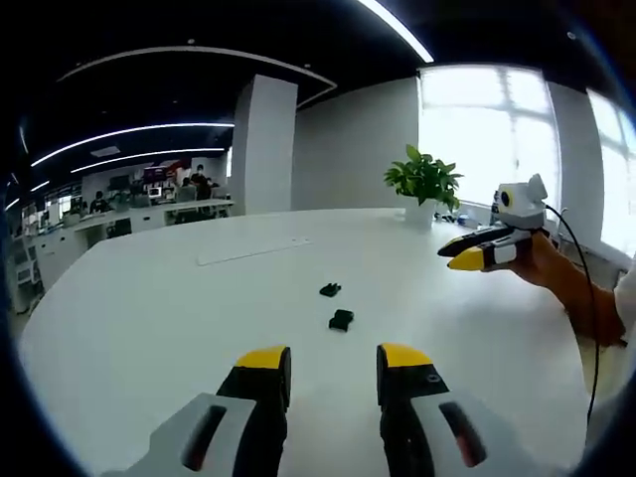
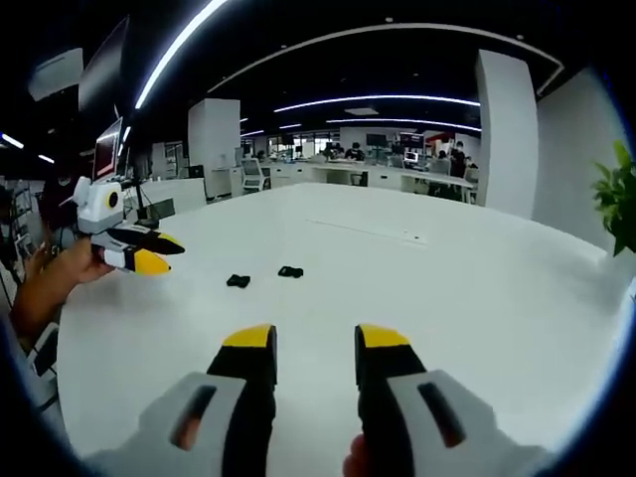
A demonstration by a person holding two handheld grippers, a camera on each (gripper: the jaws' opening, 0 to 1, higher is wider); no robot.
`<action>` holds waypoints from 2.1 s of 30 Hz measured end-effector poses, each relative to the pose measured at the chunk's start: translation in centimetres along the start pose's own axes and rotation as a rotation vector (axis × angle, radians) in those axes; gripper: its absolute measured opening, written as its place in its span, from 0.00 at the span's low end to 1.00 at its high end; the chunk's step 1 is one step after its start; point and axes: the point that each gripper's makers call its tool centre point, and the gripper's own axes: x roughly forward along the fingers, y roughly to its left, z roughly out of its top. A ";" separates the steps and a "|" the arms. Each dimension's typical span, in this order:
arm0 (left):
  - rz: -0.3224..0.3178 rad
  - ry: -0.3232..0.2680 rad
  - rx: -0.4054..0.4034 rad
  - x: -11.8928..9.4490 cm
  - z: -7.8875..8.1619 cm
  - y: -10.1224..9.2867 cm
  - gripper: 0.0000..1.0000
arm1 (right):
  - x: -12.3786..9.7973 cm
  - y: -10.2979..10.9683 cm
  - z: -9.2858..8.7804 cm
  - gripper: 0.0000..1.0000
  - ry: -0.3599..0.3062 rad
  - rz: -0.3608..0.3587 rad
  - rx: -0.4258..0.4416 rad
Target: Snap the two parts of the plastic buckle together until the buckle closes and remains connected.
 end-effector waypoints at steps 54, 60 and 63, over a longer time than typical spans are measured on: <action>-0.051 0.066 0.055 2.9 0.3 -0.1 0.34 | 4.3 1.1 2.9 0.30 0.007 0.091 -0.041; -0.062 0.065 0.070 3.2 0.4 -0.3 0.34 | 4.7 1.0 3.1 0.30 0.006 0.097 -0.038; -0.067 0.067 0.082 3.5 0.6 -0.4 0.33 | 4.9 1.0 3.2 0.30 0.006 0.099 -0.039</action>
